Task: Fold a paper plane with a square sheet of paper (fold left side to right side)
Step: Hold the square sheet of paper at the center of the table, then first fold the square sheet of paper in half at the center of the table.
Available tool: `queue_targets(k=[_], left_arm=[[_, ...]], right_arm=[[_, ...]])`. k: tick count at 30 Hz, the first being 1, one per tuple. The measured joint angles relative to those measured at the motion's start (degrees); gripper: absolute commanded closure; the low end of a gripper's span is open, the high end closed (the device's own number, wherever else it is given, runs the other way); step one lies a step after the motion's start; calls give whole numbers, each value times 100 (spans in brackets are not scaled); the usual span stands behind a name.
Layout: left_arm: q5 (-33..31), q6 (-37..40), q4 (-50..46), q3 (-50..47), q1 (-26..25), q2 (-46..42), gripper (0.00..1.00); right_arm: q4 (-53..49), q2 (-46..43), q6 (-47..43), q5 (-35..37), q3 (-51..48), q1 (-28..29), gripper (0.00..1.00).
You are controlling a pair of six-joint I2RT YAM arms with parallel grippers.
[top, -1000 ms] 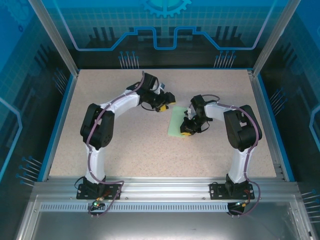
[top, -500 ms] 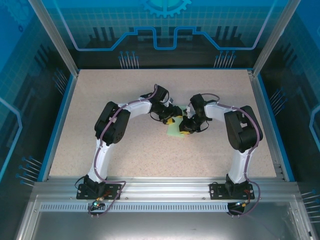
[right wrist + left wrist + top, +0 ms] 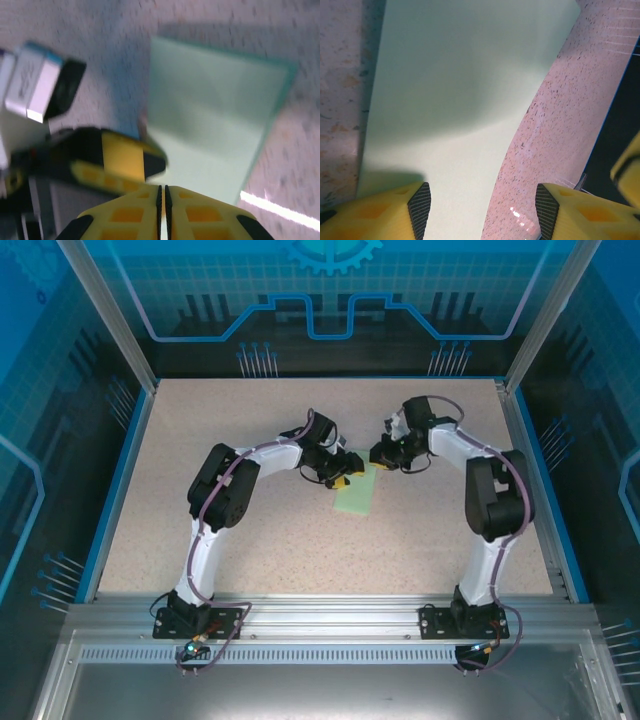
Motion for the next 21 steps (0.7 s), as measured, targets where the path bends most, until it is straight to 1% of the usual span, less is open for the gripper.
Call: queue_targets(k=[4, 9, 15, 21], left_arm=[[-22, -2, 2, -2, -4, 0, 39], [-26, 0, 0, -2, -11, -2, 38], [-31, 68, 66, -131, -17, -81, 38], [-28, 313, 46, -726, -66, -481, 38]], right_arm=[[118, 752, 170, 11, 595, 13, 87], [-59, 1390, 195, 44, 1152, 90, 87], [-483, 1661, 173, 319, 1508, 181, 87], [-741, 1746, 136, 439, 1685, 201, 87]])
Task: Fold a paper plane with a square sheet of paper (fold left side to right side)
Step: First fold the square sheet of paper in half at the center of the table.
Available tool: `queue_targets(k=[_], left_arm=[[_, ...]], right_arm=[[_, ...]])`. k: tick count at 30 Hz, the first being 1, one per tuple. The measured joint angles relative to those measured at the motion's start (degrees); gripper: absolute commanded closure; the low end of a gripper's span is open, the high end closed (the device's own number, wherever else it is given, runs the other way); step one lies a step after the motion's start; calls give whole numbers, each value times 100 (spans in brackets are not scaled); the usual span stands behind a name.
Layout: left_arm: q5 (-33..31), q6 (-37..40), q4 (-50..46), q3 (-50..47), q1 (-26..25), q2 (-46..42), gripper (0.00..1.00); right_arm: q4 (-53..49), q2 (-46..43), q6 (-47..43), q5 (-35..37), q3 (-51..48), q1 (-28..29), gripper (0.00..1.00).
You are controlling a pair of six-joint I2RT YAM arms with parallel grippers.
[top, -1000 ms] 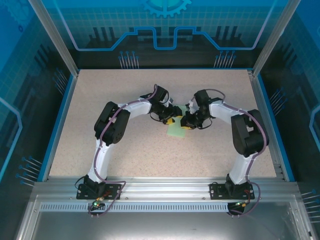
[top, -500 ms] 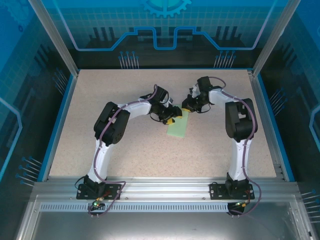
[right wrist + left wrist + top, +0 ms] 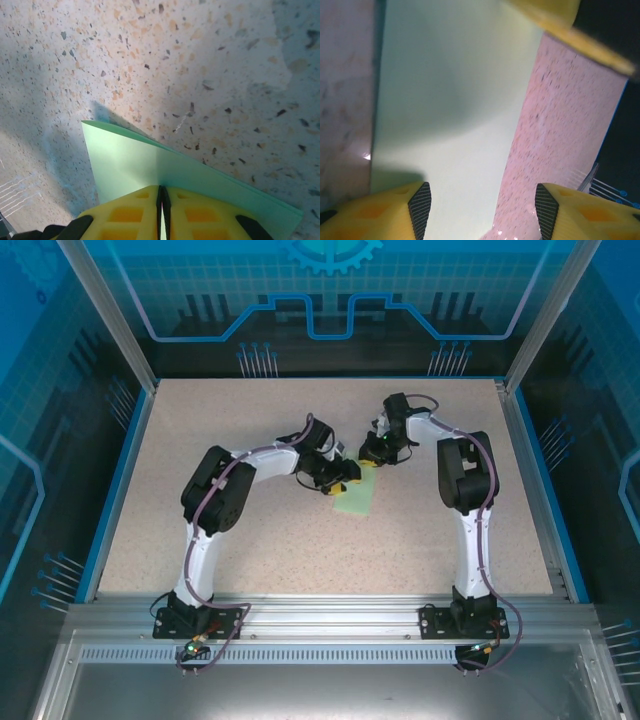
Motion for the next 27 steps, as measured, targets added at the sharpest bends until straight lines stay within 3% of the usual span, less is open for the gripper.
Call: queue_targets(k=[16, 23, 27], left_arm=[[2, 201, -136, -1609, -192, -1172, 37], [-444, 319, -310, -1578, -203, -1867, 36], [-951, 372, -295, -1377, -203, -2048, 36]], right_arm=[[-17, 0, -120, -26, 26, 15, 83], [-144, -334, -348, 114, 33, 7, 58], [-188, -1198, -428, 332, -319, -48, 45]])
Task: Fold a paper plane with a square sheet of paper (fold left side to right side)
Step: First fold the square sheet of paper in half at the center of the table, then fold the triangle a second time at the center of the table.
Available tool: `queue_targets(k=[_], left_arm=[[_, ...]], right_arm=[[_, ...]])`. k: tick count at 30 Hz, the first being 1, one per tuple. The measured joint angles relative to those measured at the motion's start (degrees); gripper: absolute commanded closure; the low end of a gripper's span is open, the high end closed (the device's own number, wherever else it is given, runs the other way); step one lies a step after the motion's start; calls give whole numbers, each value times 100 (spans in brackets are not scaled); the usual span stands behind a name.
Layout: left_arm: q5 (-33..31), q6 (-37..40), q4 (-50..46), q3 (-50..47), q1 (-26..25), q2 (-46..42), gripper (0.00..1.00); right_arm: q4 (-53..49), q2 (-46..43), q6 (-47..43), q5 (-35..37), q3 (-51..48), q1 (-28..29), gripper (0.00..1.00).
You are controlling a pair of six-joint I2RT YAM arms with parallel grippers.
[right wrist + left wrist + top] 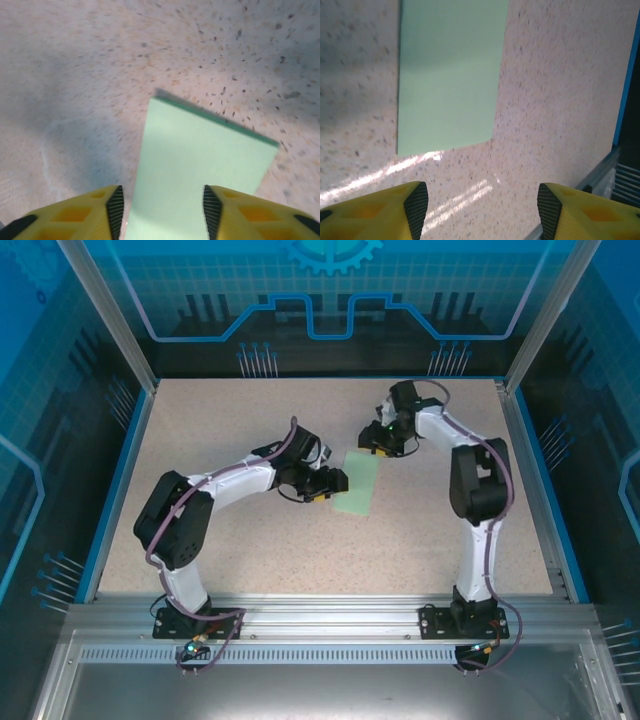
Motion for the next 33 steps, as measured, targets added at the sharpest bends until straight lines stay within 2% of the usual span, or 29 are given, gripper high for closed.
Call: queue_targets(k=[3, 6, 16, 33], left_arm=[[-243, 31, -37, 177, 7, 81, 36], [-369, 22, -131, 520, 9, 378, 36], [-374, -247, -203, 896, 33, 1248, 36], [-184, -385, -216, 896, 33, 1416, 36]], right_arm=[[13, -645, -13, 61, -446, -120, 39], [17, -800, -20, 96, -713, -243, 37], [-50, 2, 92, 101, -667, -291, 35], [-81, 509, 452, 98, -275, -127, 39]])
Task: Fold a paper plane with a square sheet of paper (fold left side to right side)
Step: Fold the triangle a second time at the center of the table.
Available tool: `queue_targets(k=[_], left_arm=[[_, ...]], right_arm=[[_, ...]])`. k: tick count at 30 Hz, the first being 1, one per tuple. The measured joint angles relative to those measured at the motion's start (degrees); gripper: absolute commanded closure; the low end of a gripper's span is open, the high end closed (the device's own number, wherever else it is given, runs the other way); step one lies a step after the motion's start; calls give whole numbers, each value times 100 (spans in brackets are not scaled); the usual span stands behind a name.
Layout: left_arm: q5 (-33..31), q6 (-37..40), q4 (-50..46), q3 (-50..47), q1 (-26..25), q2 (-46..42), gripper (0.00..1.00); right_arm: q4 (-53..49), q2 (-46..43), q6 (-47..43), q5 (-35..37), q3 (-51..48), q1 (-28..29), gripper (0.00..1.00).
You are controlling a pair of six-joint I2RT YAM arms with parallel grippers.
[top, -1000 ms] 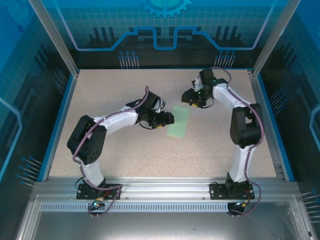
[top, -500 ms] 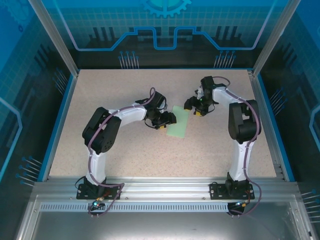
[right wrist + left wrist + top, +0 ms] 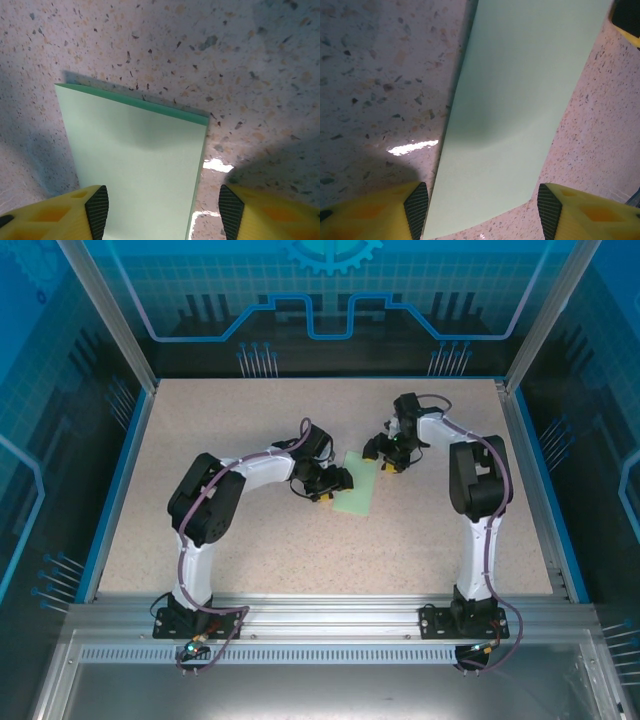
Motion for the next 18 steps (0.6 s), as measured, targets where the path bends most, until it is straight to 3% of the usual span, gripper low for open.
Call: queue_targets(k=[18], left_arm=[[44, 2, -2, 0, -7, 26, 36]], right_arm=[[238, 120, 181, -177, 70, 72, 47]])
